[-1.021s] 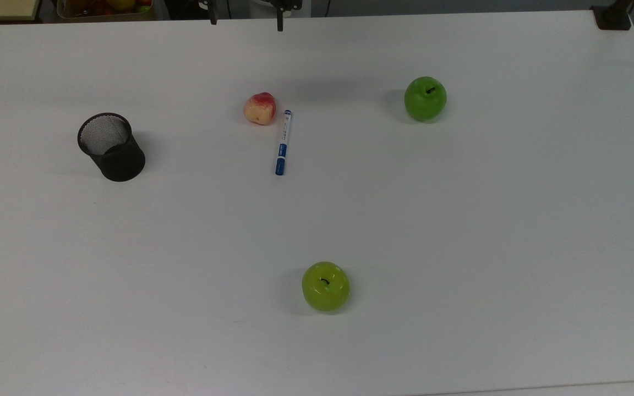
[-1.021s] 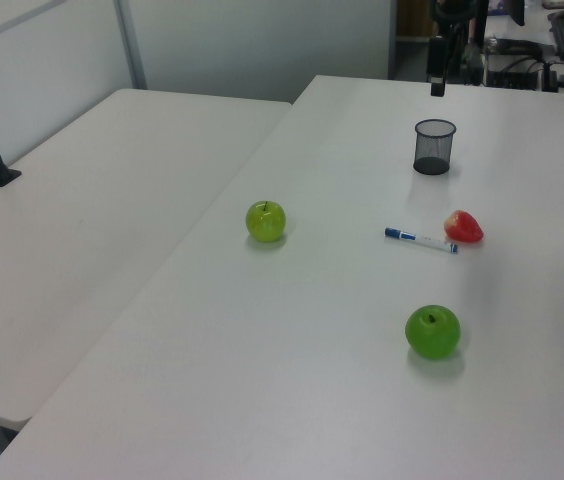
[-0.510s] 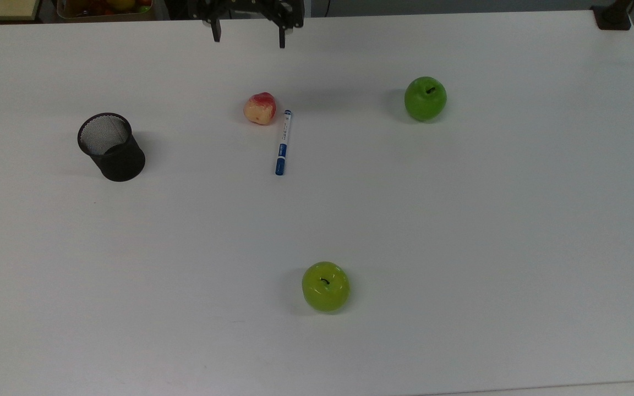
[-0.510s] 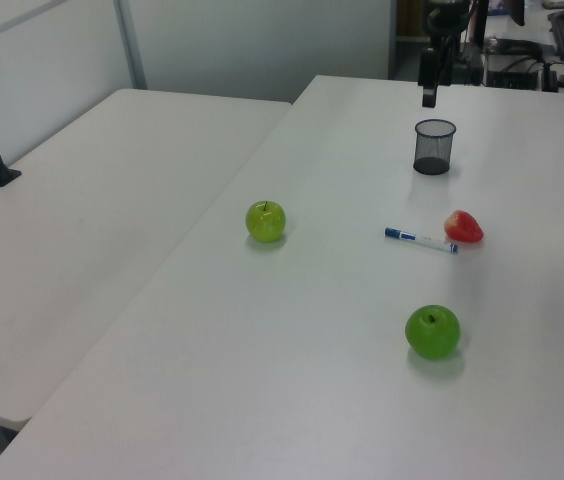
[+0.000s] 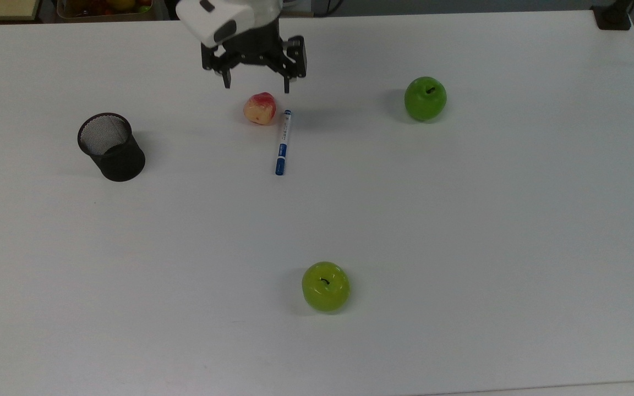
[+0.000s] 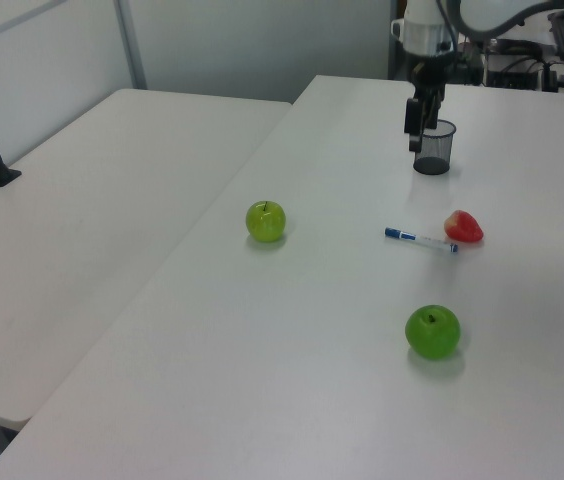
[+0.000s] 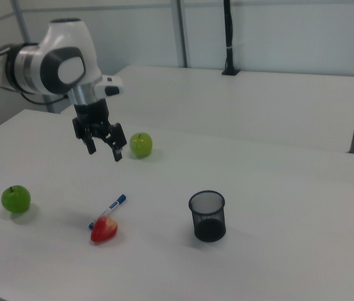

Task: Place marker
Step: 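Move the open gripper down toward the blue-capped white marker, then close the gripper on the marker near its blue cap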

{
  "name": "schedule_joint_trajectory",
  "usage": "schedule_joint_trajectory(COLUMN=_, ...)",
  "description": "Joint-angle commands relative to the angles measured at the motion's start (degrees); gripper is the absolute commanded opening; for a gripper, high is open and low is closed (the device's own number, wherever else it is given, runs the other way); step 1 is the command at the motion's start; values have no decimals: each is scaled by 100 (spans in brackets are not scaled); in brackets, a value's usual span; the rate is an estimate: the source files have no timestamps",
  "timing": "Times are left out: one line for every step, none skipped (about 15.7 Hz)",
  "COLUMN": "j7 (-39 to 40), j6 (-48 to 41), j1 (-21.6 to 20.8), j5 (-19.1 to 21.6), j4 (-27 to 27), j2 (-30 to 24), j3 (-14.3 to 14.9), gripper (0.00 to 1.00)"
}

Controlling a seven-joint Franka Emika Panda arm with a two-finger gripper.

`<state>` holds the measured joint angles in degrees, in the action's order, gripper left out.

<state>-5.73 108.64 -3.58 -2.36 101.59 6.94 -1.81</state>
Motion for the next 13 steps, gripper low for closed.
schedule_joint_trajectory(j7=-51, j6=535, j1=-55, j5=69, j4=362, j2=184, j3=-4, gripper=100)
schedule_joint_trajectory(j7=-51, j6=596, j1=-55, j5=69, j4=362, j2=298, j3=-4, gripper=100)
schedule_joint_trajectory(j7=-51, j6=675, j1=-64, j5=69, j4=362, j2=403, j3=-12, gripper=100)
schedule_joint_trajectory(j7=-60, j6=781, j1=-64, j5=69, j4=371, j2=509, j3=-4, gripper=100)
schedule_joint_trajectory(j7=-112, j6=877, j1=-64, j5=69, j4=371, j2=597, j3=-12, gripper=100)
schedule_joint_trajectory(j7=-173, j6=983, j1=-64, j5=69, j4=371, j2=693, j3=-13, gripper=100)
schedule_joint_trajectory(j7=-235, j6=1062, j1=-64, j5=34, j4=371, j2=781, j3=-13, gripper=100)
schedule_joint_trajectory(j7=-288, j6=1141, j1=-64, j5=17, j4=371, j2=860, j3=-13, gripper=100)
schedule_joint_trajectory(j7=-314, j6=1212, j1=-64, j5=8, j4=379, j2=957, j3=-13, gripper=100)
schedule_joint_trajectory(j7=-341, j6=1291, j1=-73, j5=-1, j4=371, j2=1054, j3=-13, gripper=100)
schedule_joint_trajectory(j7=-367, j6=1378, j1=-73, j5=-1, j4=371, j2=1133, j3=-21, gripper=100)
schedule_joint_trajectory(j7=-411, j6=1466, j1=-73, j5=-10, j4=371, j2=1203, j3=-21, gripper=100)
schedule_joint_trajectory(j7=-455, j6=1519, j1=-73, j5=-45, j4=371, j2=1274, j3=-21, gripper=100)
